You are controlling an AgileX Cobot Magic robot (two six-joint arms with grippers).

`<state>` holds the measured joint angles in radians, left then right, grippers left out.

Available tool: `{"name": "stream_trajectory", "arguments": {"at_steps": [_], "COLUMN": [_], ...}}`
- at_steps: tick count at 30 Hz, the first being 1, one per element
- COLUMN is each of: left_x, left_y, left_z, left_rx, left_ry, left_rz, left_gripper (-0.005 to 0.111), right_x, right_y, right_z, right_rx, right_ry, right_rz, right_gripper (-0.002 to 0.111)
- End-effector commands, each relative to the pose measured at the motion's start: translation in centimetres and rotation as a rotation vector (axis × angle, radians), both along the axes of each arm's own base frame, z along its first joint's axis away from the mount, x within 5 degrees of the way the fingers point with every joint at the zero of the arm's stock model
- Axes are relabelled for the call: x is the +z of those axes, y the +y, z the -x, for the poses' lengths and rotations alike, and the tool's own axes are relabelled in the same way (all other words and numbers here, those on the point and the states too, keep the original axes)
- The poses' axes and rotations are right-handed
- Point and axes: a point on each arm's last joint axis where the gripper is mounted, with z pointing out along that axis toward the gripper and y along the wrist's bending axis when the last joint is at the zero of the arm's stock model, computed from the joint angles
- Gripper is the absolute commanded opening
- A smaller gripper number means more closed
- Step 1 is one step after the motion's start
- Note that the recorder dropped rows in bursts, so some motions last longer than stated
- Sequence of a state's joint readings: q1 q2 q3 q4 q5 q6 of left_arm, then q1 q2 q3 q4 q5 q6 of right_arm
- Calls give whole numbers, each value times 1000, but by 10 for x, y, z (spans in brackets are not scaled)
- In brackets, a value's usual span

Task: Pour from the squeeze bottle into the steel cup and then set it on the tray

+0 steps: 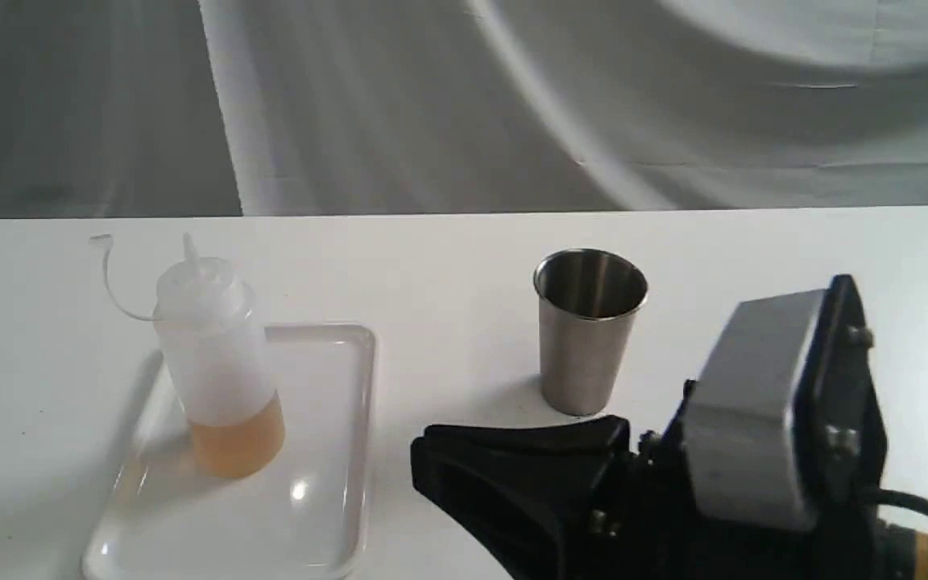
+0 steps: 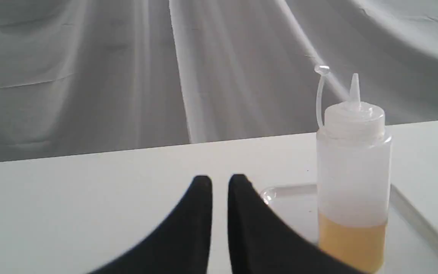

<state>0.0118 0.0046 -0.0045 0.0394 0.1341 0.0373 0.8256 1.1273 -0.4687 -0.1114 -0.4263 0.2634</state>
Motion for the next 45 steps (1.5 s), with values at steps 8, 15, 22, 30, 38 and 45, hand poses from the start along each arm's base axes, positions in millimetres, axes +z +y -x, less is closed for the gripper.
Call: {"name": "stream_trajectory", "arguments": {"at_steps": [8,15,22,30,38,45], "left_x": [-1,-1,-1,-1,-1,-1], "left_y": [0,0,0,0,0,0], "left_z": [0,0,0,0,0,0], "left_rx": [-5,-5,-5,-5,-5,-5], "left_ry": [-2,-2,-2,-2,-2,-2], "left_rz": [3,0,4,4,2,2], "left_gripper": [8,8,8,8,8,8], "right_x": [3,-15,-30,-37,-60,-53], "right_y": [-10,-15,-30,-43,-52,-62], "right_z": [13,18,29,40,47,55], "right_rx": [38,58,19,8,10,2], "right_ry": [-74,-108,-56,-47,9,-1], "right_rz": [21,114,81,70,129,125], "right_gripper": [0,0,0,0,0,0]}}
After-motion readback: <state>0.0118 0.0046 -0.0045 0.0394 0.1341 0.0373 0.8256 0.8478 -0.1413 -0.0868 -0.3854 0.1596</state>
